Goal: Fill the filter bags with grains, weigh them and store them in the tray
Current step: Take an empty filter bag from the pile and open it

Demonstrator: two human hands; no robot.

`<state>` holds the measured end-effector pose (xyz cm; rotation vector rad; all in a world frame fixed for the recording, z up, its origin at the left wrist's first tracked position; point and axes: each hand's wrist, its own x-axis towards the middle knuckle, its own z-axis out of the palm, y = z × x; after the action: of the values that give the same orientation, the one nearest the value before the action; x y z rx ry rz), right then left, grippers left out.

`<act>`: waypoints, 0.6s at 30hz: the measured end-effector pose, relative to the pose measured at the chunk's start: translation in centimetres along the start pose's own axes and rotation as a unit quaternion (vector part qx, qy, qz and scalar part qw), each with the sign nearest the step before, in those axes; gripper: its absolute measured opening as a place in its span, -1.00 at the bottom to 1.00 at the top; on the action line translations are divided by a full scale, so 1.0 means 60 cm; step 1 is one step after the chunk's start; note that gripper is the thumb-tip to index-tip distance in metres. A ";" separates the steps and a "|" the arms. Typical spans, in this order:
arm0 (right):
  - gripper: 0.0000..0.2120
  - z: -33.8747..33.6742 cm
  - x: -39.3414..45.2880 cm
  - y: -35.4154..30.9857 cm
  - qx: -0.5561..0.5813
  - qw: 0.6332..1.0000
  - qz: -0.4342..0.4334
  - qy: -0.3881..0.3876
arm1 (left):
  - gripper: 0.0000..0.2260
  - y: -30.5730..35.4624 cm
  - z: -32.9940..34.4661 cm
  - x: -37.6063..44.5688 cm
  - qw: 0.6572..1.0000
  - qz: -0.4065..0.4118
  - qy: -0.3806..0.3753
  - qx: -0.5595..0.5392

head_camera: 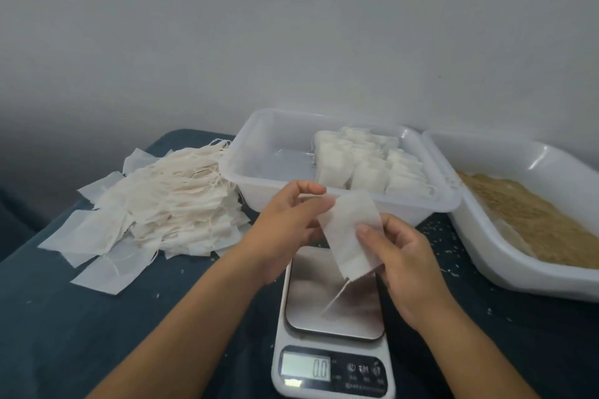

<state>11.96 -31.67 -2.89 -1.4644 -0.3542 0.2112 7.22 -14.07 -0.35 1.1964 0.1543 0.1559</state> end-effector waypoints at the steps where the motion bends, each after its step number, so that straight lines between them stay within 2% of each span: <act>1: -0.90 -0.002 0.001 0.001 0.016 1.000 0.021 0.014 | -0.90 -0.012 0.002 0.000 1.000 -0.006 0.005 -0.001; 4: -0.87 -0.006 0.003 0.002 0.023 0.998 0.054 0.032 | -0.64 -0.047 0.003 -0.008 0.997 -0.010 -0.034 0.075; 6: -0.84 -0.004 0.002 0.001 0.030 0.998 0.062 0.016 | -0.55 -0.057 0.003 -0.011 0.992 0.010 -0.046 0.120; 10: -0.64 -0.006 -0.001 -0.002 0.126 0.986 0.084 -0.065 | -0.63 -0.053 -0.006 0.005 0.994 0.045 0.058 0.078; 14: -0.88 -0.005 -0.003 0.007 0.061 0.995 0.043 -0.060 | -0.73 -0.058 -0.019 0.009 0.993 0.041 0.095 0.061; 18: -0.88 -0.002 -0.004 0.011 -0.032 0.999 0.019 -0.038 | -0.72 -0.068 -0.014 0.005 0.991 0.047 0.081 0.098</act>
<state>11.85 -31.79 -3.58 -1.5305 -0.3980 0.2898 7.53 -14.73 -4.48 1.3877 0.2602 0.3261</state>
